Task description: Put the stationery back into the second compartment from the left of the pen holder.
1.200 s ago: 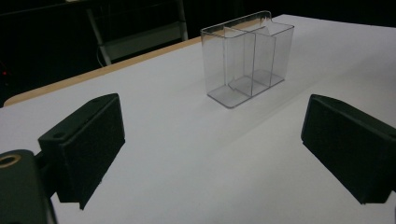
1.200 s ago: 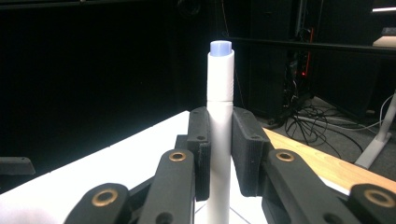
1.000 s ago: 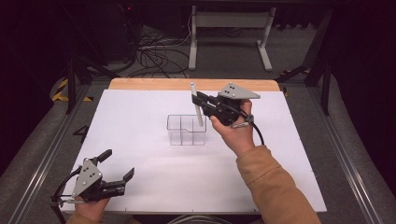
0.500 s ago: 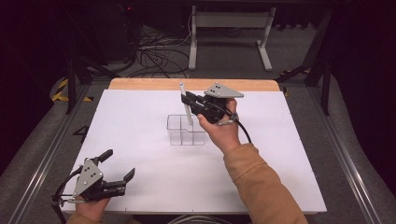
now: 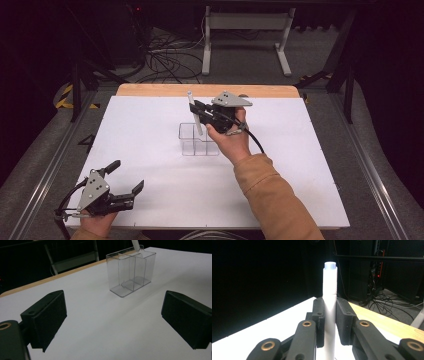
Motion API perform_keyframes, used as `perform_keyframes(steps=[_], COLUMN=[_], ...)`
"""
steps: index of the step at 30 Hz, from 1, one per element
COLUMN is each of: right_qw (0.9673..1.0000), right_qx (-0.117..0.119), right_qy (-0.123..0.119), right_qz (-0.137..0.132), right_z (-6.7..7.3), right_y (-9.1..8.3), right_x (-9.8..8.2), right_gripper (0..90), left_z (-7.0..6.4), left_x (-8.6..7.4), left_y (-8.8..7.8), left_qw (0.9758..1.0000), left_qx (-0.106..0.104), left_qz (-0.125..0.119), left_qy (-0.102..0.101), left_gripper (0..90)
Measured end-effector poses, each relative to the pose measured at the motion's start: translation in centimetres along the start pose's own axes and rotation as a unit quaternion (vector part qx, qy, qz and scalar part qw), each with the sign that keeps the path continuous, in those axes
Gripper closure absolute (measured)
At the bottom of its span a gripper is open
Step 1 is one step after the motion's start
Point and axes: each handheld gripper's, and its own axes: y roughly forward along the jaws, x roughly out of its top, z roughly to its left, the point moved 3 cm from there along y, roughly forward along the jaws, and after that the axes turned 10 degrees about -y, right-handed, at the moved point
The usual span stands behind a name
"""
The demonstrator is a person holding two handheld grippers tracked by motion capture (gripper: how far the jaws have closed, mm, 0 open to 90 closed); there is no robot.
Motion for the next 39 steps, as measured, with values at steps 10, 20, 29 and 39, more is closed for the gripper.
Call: perform_keyframes(steps=[10, 20, 29, 39], right_qw=[0.9998, 0.9996, 0.9992, 0.9984], right_qx=[0.004, 0.005, 0.007, 0.012], right_qy=[0.003, 0.005, 0.010, 0.026], right_qz=[0.017, 0.028, 0.037, 0.048], right_z=[0.1, 0.1, 0.1, 0.1], right_y=[0.5, 0.7, 0.6, 0.2], right_x=[-1.5, -2.9, -4.0, -4.5], right_gripper=[78.7, 78.7, 78.7, 77.3], left_z=[0.0, 0.0, 0.0, 0.0], left_x=[0.0, -0.1, -0.1, 0.0], left_y=[-0.1, -0.2, -0.1, 0.0], left_qw=[1.0000, 1.0000, 1.0000, 1.0000], left_qx=[0.001, 0.004, 0.002, 0.002], left_qz=[0.000, 0.000, 0.001, 0.001], left_qy=[0.001, 0.000, 0.001, 0.002], left_gripper=[7.0, 7.0, 6.9, 6.9])
